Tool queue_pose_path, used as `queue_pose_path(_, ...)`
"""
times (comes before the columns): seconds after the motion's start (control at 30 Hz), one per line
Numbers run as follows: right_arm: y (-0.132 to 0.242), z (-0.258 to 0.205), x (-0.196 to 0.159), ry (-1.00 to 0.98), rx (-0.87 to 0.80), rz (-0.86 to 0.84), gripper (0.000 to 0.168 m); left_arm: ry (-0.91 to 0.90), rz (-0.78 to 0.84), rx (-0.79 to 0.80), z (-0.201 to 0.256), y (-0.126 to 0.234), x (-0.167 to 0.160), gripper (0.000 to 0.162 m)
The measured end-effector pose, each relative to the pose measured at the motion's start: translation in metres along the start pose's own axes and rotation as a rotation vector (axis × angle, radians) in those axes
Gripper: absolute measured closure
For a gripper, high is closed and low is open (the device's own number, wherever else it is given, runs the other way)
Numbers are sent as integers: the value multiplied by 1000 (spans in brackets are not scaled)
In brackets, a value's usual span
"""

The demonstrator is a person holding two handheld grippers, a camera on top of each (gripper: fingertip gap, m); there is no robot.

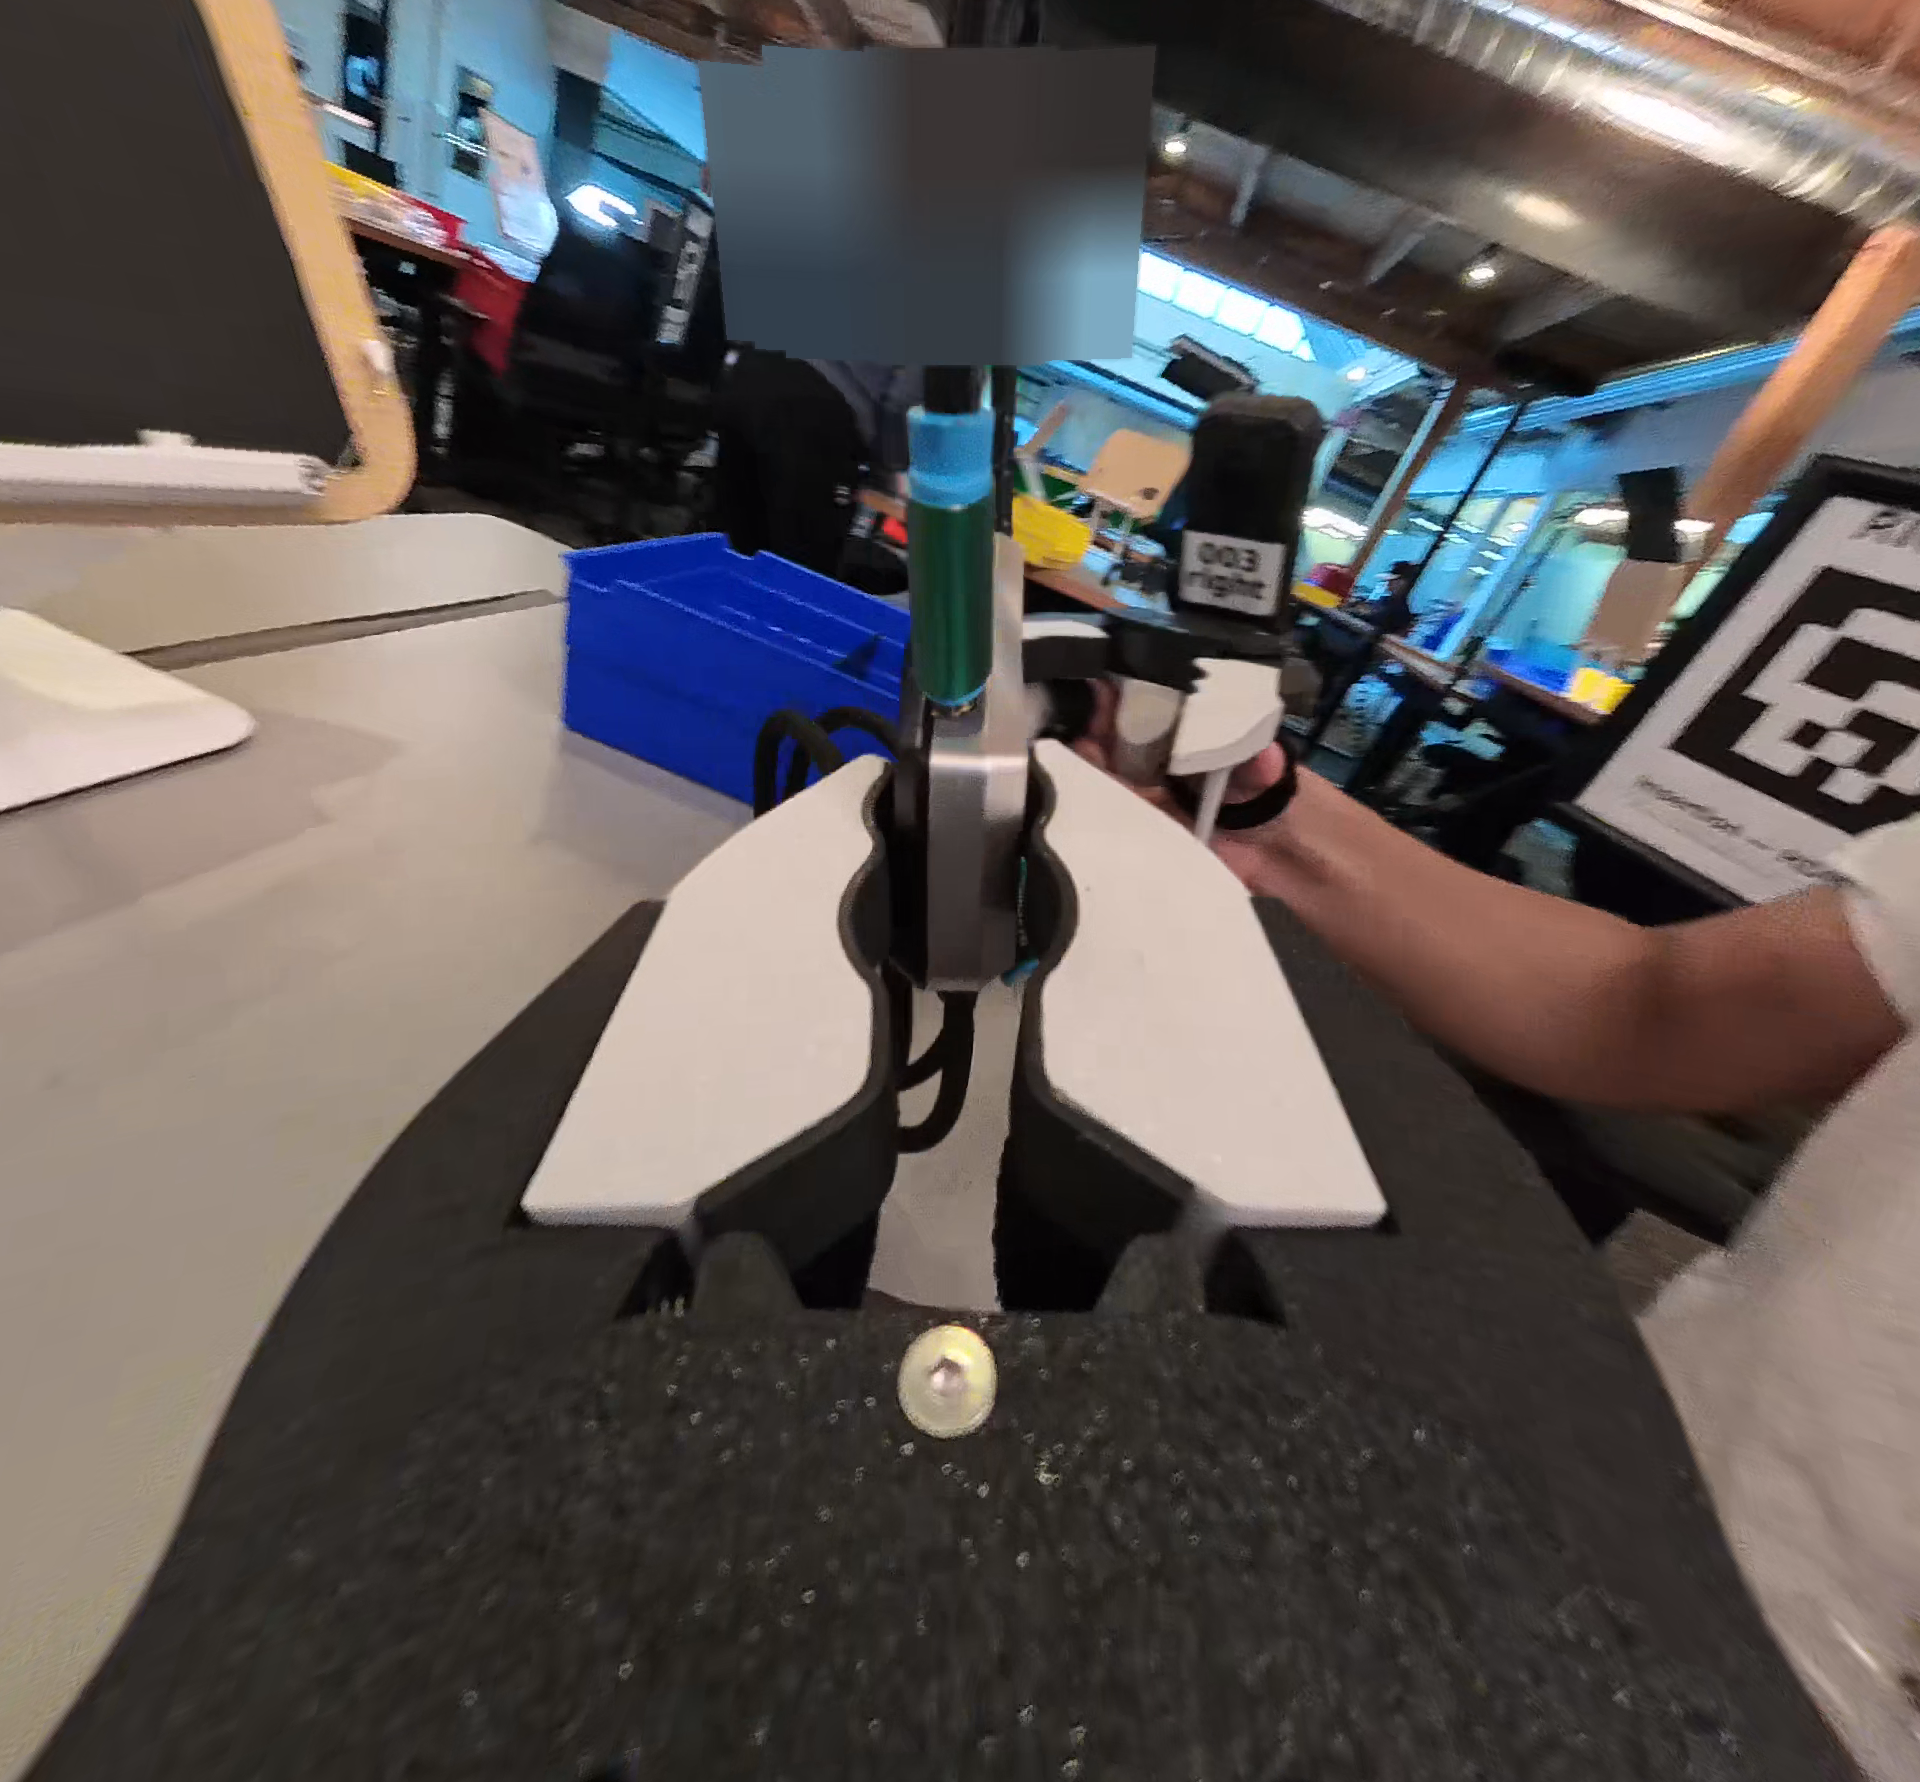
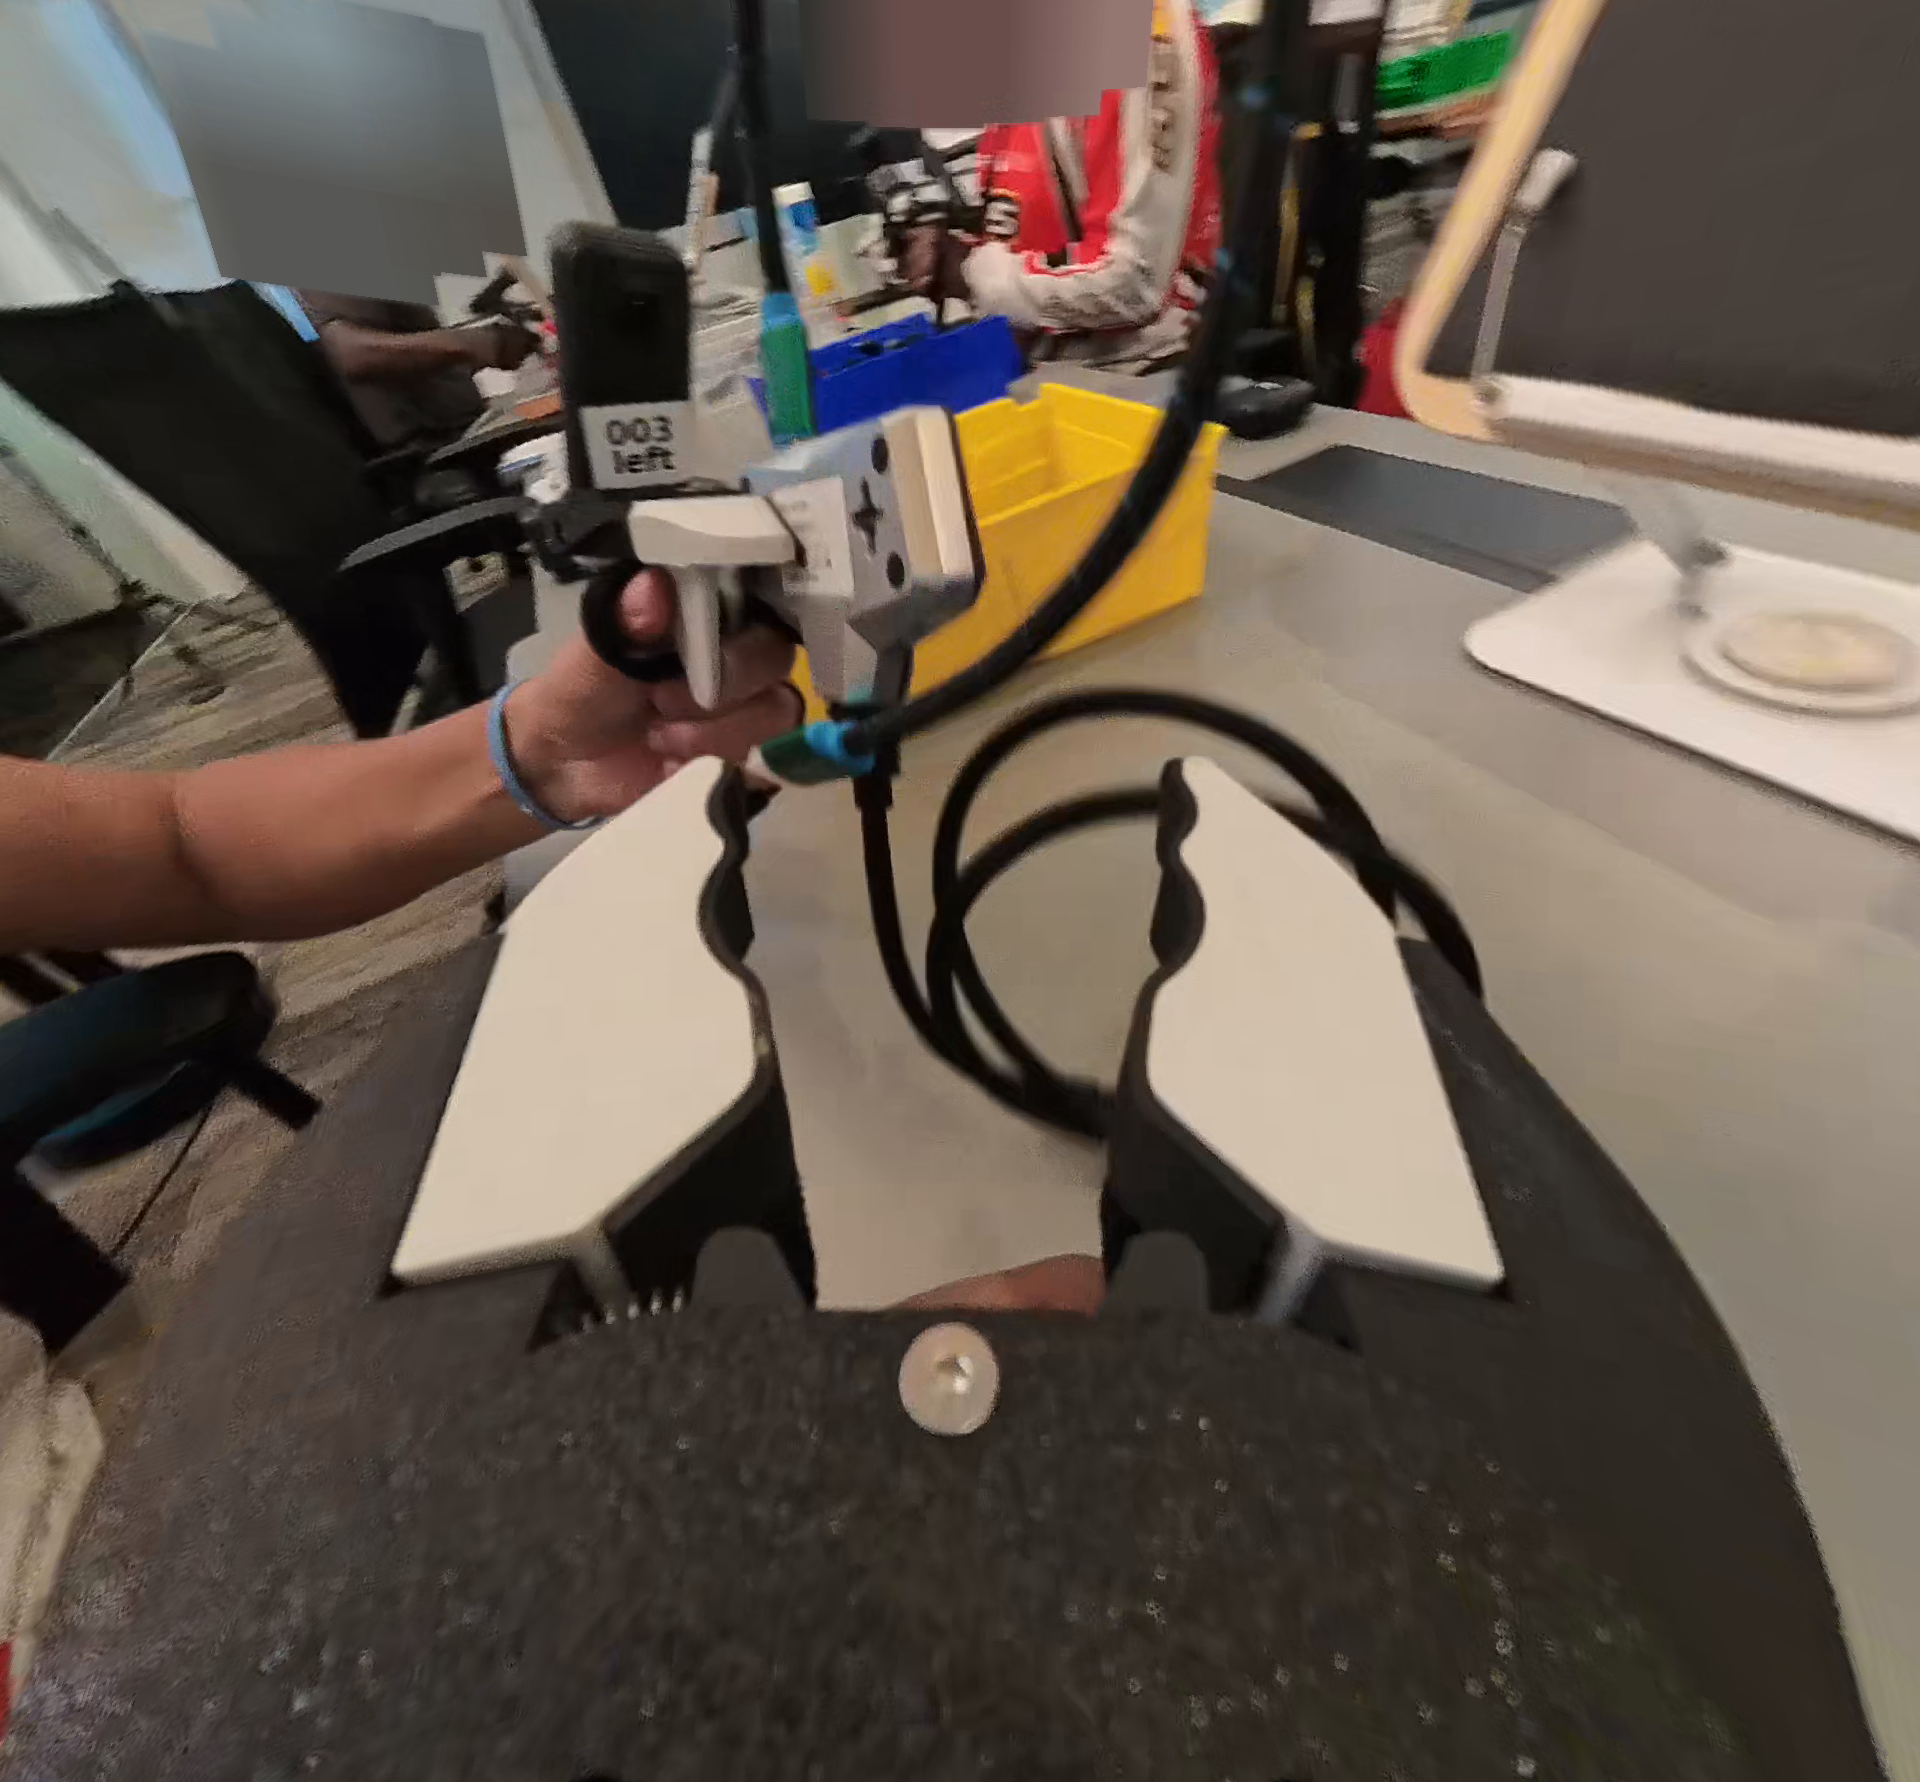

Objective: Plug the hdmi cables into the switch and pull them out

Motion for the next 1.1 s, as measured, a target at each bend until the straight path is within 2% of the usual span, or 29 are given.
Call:
queue_pose_path(0.1,-26,-6,13,41,116,17,102,34,-38,-98,10,-8,-2,142)
queue_pose_path(0.23,-39,-10,23,58,327,32,146,45,-65,-158,21,-17,1,141)
queue_pose_path(0.33,-38,-8,28,34,352,49,147,57,-91,-165,25,-18,8,140)
queue_pose_path(0.4,-39,-7,32,31,351,51,147,46,-85,-110,28,-13,13,137)
queue_pose_path(0.47,-37,-1,43,37,348,76,147,1,-79,-1,34,-2,15,118)
queue_pose_path(0.5,-34,4,52,43,340,84,147,-34,-88,78,38,6,14,115)
queue_pose_path(0.6,-22,24,88,116,292,86,147,-87,-100,253,59,29,-10,117)
queue_pose_path(0.67,-7,41,118,175,253,89,147,-70,-93,291,78,44,-36,127)
queue_pose_path(0.87,54,104,190,257,135,79,146,2,-77,376,110,81,-100,134)
queue_pose_path(1.0,88,142,214,293,40,61,146,-4,-101,431,107,91,-114,137)
queue_pose_path(1.1,105,176,214,301,-23,43,147,-3,-88,423,105,88,-112,137)
Point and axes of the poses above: each gripper's, where its closed fingertips meet, y back along the fingers, x out of its top, z = x × y across the jaws, the point moved 10 cm from there along y, back along the fingers, and after that the axes turned 11 degrees about y, right-handed, at the moved point
